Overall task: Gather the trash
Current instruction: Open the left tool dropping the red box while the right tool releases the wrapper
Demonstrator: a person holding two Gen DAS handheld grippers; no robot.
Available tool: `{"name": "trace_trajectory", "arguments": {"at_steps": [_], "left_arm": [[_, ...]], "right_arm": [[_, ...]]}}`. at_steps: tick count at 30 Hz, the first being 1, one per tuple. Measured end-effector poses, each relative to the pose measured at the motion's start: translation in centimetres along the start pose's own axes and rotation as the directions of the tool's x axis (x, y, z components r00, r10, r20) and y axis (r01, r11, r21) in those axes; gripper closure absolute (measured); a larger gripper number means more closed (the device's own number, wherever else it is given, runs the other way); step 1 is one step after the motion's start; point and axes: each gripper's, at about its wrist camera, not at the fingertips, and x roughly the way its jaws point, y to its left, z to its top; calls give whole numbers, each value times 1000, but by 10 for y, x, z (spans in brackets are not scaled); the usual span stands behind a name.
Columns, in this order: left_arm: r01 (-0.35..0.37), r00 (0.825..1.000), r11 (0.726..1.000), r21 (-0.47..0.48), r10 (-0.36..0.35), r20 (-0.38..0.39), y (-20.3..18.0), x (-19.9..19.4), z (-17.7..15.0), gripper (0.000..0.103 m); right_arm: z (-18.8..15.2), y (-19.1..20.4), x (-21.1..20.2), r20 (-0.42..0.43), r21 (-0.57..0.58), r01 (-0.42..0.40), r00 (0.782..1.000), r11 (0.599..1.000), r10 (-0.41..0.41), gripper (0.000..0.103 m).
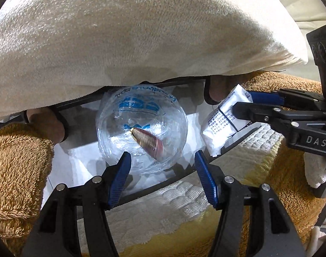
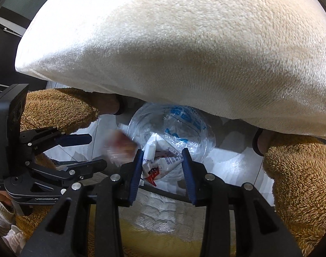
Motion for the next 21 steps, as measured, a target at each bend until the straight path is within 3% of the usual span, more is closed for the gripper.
{"name": "trace_trajectory", "arguments": {"at_steps": [2, 12, 21], "left_arm": [[-15, 1000, 1000, -7, 15, 7, 1, -1, 0, 27], [-20, 999, 1000, -3, 20, 32, 0, -8, 0, 27], [-37, 994, 999, 0, 37, 106, -2, -28, -1, 27]], "right_arm": [[1, -3, -2, -3, 11, -14, 1000, 1000, 14, 59], [1, -1, -4, 12, 22, -10, 1000, 1000, 10, 55], [-2, 0, -19, 63, 18, -12, 998, 1000, 11, 55]]}}
